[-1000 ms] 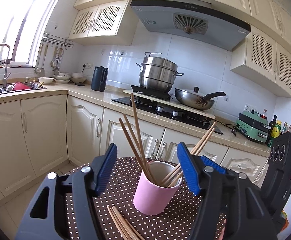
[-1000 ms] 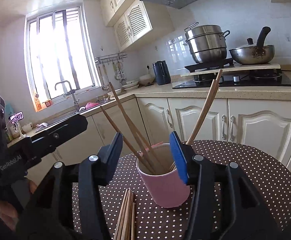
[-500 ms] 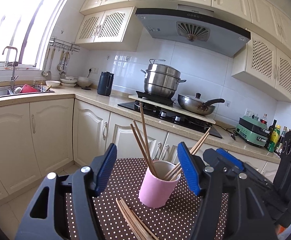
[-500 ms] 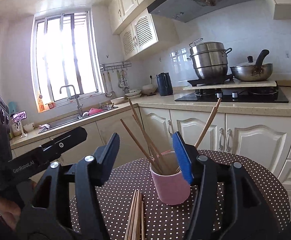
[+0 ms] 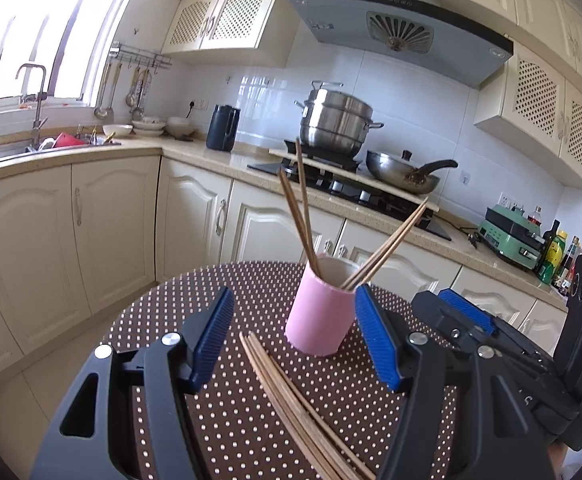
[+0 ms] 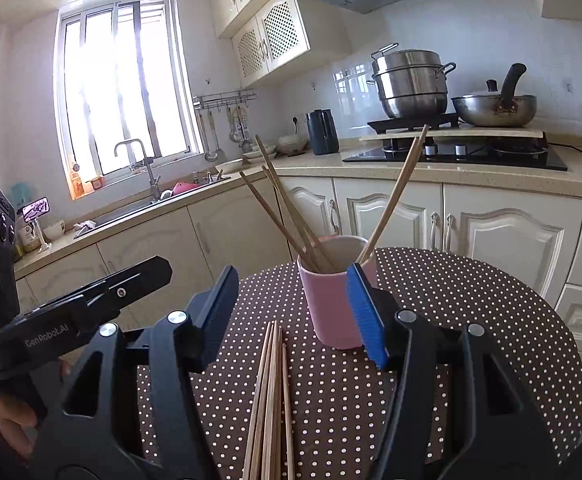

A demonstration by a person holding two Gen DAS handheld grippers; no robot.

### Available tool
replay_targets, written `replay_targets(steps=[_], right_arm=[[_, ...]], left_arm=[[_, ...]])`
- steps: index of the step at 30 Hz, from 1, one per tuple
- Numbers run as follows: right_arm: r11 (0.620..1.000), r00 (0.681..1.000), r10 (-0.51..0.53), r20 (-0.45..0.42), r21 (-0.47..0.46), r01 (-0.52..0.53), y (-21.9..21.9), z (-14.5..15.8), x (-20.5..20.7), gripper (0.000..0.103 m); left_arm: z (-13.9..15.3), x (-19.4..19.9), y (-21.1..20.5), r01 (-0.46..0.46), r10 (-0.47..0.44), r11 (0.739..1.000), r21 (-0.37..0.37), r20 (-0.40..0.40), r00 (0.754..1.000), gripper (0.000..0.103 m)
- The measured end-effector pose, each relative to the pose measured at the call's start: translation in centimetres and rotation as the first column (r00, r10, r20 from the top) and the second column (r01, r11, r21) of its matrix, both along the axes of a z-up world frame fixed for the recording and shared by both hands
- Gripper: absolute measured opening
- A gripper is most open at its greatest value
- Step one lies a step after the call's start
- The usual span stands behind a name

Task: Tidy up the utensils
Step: 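Move both open grippers back down toward the chopstick pile, then close the left gripper on a chopstick while the right gripper grasps another chopstick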

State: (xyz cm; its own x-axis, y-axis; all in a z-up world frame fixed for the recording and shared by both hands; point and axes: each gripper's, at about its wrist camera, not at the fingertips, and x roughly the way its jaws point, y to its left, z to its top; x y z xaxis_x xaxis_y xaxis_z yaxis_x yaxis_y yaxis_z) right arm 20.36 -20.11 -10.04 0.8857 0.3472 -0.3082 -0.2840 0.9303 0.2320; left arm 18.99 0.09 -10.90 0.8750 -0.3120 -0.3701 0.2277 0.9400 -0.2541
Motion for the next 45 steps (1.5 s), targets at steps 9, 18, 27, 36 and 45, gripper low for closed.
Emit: replay_targets(steps=[9,18,27,36,45], right_arm=[[0.999,0.994,-0.012,-0.112,-0.053,0.006,0.1,-3.3,0.0,0.059],[0.998,0.976,-0.030,-0.215,-0.067,0.016,-0.1,-6.2,0.1,0.061],[0.998,0.966,-0.024,-0.259,-0.063,0.008,-0.1,-7.5,0.9,0.061],[0.998,0.961,-0.011,-0.278,-0.055,-0.004,0.0,-7.7,1.4,0.062],[0.999,0.953,-0.009,-0.302,-0.052,-0.007,-0.1,-8.0,2.1,0.062]], left_arm=[[-3.9,1.0,-0.7,0.006,0.003,0.998,0.059,-0.141,0.990,0.062],[-8.3,2.3,-0.4,0.004,0.018,0.997,0.071,-0.299,0.954,0.062],[-10.4,3.5,-2.1,0.021,0.039,0.988,0.151,-0.381,0.924,0.062],[-11.9,5.0,-3.1,0.027,0.077,0.974,0.225,-0.441,0.894,0.062],[-11.9,5.5,-3.5,0.032,0.097,0.963,0.267,-0.454,0.886,0.063]])
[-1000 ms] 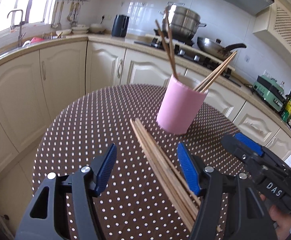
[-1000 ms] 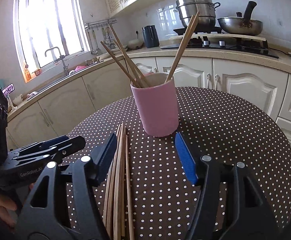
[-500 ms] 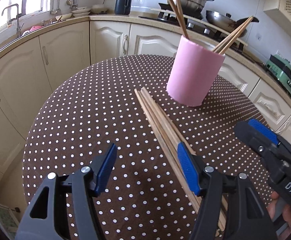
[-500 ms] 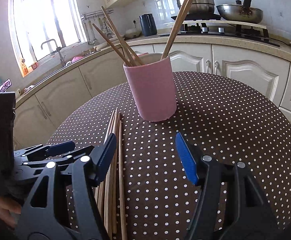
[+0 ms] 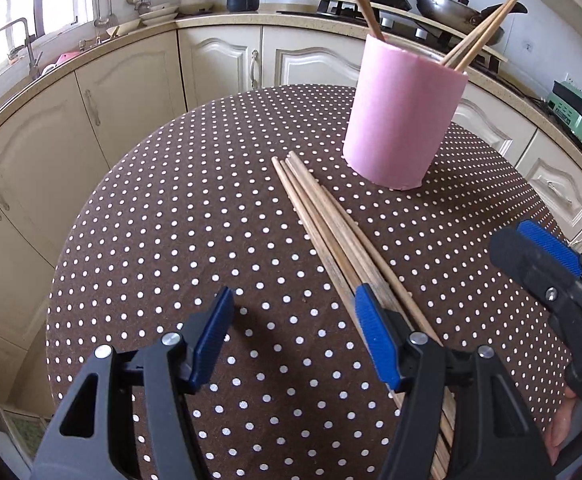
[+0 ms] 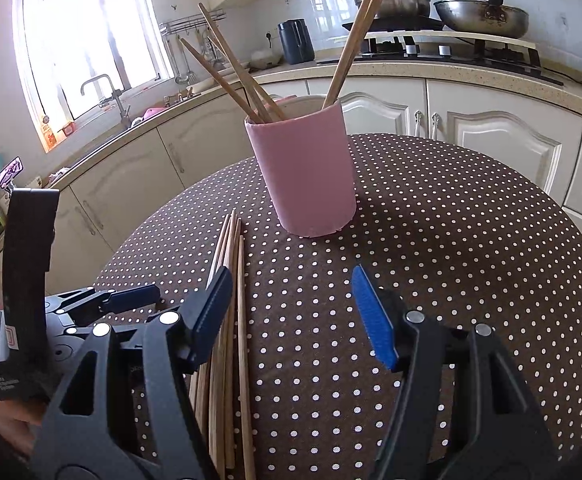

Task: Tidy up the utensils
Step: 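Close the left gripper on a chopstick while the right gripper grasps another chopstick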

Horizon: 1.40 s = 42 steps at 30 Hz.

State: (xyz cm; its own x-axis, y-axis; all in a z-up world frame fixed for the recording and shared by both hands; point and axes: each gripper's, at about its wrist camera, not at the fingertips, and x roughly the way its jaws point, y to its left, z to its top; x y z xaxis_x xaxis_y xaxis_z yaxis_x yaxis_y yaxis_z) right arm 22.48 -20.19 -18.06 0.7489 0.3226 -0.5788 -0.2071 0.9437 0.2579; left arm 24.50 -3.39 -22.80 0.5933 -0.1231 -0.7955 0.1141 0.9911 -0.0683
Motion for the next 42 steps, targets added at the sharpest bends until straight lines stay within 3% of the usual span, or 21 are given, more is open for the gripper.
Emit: replay_targets(steps=[13,33,38,42], right_arm=[[0.999,0.999,-0.007,-0.049,-0.036,0.005,0.6,-0.7,1.1,0.062],[0.996,0.988,0.017,-0.151,-0.084,-0.030,1.3,-1.9,3.2,0.062],[0.997,0.987,0.011,-0.159,-0.080,-0.024,1.0,-1.9,3.5,0.062],[0.995,0.985,0.032,-0.170,-0.089,-0.048,0.9,-1.7,3.8,0.062]], left_arm=[[0.4,2.2,-0.5,-0.043,0.045,0.999,0.026,-0.077,0.996,0.063],[0.2,3.2,-1.2,-0.018,0.020,1.000,0.019,-0.115,0.993,0.063],[-0.3,3.5,-2.5,-0.011,0.024,0.994,0.109,-0.112,0.993,0.064],[-0.4,3.4,-2.1,0.008,0.003,0.995,0.098,-0.106,0.994,0.063]])
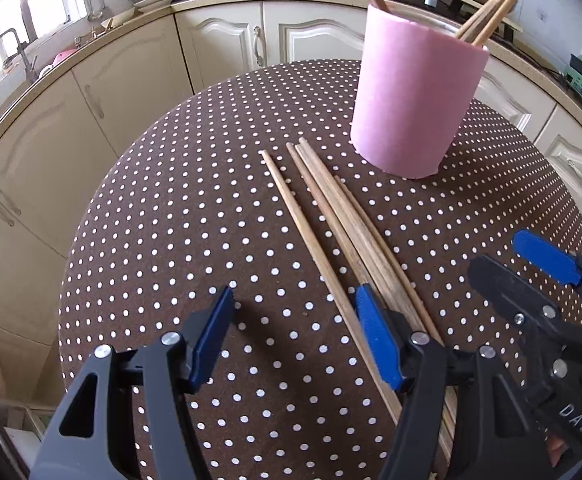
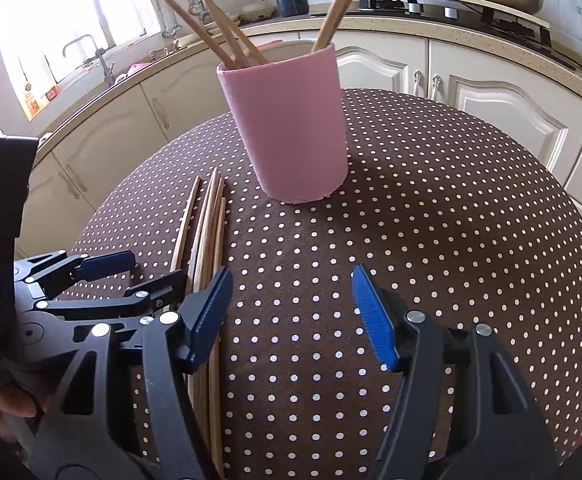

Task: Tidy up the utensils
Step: 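Close the left gripper on a chopstick while the right gripper grasps another chopstick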

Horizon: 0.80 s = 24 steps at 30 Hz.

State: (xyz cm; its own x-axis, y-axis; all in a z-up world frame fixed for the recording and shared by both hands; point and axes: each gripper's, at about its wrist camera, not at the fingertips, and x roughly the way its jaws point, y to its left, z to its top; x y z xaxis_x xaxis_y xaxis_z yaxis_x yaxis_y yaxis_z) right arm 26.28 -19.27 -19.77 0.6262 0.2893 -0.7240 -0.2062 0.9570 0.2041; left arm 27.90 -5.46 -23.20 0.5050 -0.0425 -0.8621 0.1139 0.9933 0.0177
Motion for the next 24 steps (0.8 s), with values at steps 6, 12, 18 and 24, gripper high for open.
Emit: replay_targets(steps=[6,12,18,24], right_arm=[[0.996,0.996,0.075,-0.041,-0.054,-0.077,1.5,0.1,0.8,0.062],[0.983,0.987,0.131,-0.090,-0.115,-0.141,3.5,-0.5,1.9,0.062],[0.971,0.984,0.139,-0.113,-0.180,-0.158,5.0,-0.8,2.5,0.062],[0.950,0.969,0.185,-0.162,-0.224,-0.219,7.3,-0.5,2.9,0.046]], left_arm=[[0.3,-0.3,1.7,0.019,-0.019,1.000,-0.002,-0.002,1.000,0.038],[0.3,0.3,2.6,0.034,-0.034,0.999,-0.008,-0.008,0.999,0.027],[0.2,0.4,3.0,0.049,-0.049,0.999,-0.020,-0.005,0.999,0.027],[0.3,0.1,3.2,0.063,-0.063,0.998,-0.007,0.006,0.998,0.014]])
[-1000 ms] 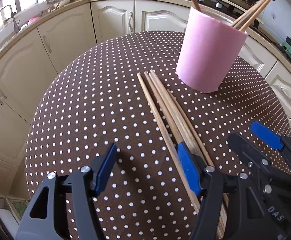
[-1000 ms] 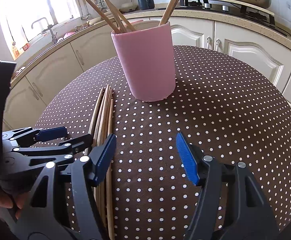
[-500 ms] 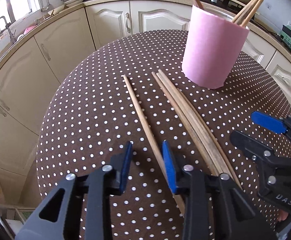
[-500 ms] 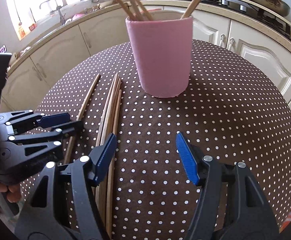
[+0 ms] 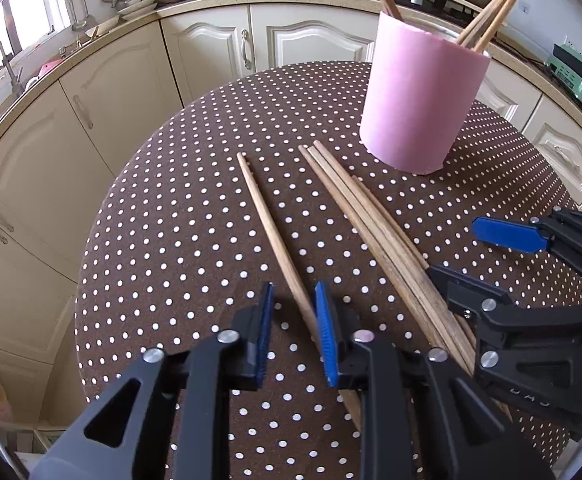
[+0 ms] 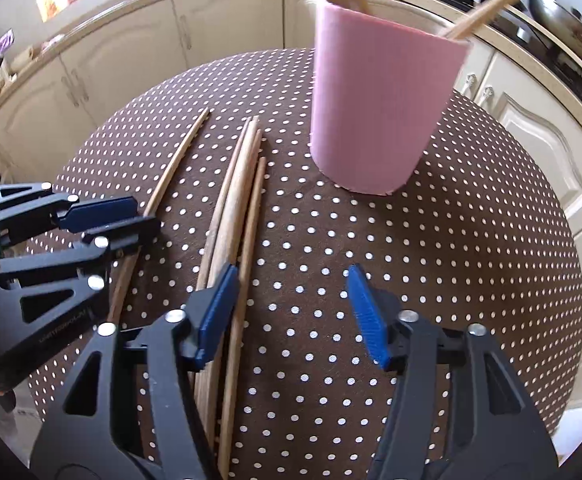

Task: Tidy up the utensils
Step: 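Close the left gripper on a chopstick while the right gripper grasps another chopstick, then lift both held chopsticks upright and carry them over the pink cup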

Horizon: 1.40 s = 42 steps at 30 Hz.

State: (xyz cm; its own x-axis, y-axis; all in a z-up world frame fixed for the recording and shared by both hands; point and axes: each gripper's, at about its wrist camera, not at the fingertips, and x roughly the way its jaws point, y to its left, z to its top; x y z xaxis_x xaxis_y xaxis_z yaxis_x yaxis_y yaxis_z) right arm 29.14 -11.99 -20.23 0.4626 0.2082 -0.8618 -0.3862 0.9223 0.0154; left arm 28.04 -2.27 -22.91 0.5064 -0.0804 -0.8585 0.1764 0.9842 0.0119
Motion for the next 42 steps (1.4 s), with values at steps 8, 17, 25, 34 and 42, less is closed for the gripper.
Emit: replay_targets(steps=[8,17,25,34,42], right_arm=[[0.993,0.992,0.084,-0.095,-0.073,-0.091,2.4,0.3,0.5,0.034],[0.980,0.974,0.145,-0.173,-0.109,-0.165,5.7,0.9,1.7,0.025],[0.977,0.954,0.157,-0.256,-0.098,-0.188,5.6,1.2,5.0,0.011],[0.987,0.965,0.138,-0.223,-0.055,-0.154,4.1,1.3,5.7,0.005],[0.995,0.982,0.096,-0.162,0.020,-0.094,1.0,0.7,3.3,0.005]], left_arm=[[0.1,-0.4,0.3,0.038,-0.038,0.999,-0.027,-0.013,0.999,0.012],[0.2,0.8,-0.2,0.026,-0.026,1.000,-0.010,-0.040,0.999,0.012],[0.2,1.2,-0.5,0.030,-0.029,1.000,0.001,-0.045,0.999,0.011],[0.1,0.7,-0.7,0.021,-0.021,1.000,0.005,-0.011,1.000,0.010],[0.3,-0.4,-0.2,0.027,-0.026,0.999,-0.044,0.013,1.000,0.006]])
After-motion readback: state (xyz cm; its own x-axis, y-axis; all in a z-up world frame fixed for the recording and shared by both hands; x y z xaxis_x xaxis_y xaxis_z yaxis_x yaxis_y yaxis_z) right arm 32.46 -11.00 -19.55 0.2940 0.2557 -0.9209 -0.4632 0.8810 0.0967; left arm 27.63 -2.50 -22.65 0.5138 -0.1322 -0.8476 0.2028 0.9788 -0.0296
